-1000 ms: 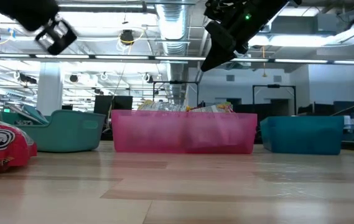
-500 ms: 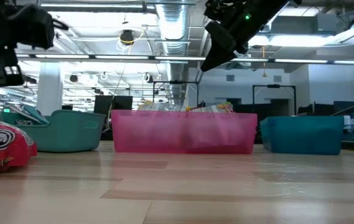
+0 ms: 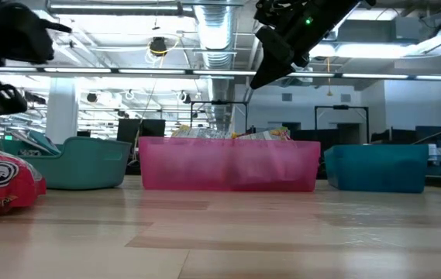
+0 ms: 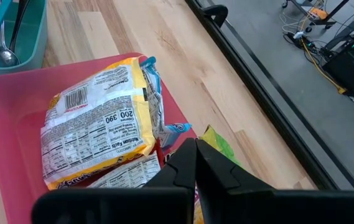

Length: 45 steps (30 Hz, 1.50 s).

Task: Pick & Place Food Item
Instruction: Put the orange noodle pack into the red bin

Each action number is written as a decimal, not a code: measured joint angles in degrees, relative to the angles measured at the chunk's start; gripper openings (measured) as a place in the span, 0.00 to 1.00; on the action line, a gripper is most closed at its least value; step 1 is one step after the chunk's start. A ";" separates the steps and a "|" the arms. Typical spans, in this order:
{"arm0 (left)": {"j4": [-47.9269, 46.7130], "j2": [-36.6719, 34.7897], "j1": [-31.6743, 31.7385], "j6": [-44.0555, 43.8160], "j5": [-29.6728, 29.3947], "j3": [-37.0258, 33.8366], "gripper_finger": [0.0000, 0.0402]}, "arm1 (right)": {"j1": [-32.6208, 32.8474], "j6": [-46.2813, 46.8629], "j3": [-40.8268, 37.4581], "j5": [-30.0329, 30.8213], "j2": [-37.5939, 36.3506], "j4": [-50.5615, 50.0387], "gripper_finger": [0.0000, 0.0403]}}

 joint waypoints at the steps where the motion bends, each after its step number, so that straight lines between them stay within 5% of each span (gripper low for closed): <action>1: 0.12 0.88 -0.59 0.95 0.00 0.00 0.00 | 0.00 0.00 0.00 0.00 0.00 0.00 0.00; 33: 19.58 17.07 0.76 1.60 3.43 0.02 0.00 | 0.00 0.00 0.02 0.00 0.00 0.00 0.00; 45: 31.57 17.72 5.05 13.12 -0.98 0.00 0.00 | 0.01 0.00 0.02 0.01 0.00 0.00 0.00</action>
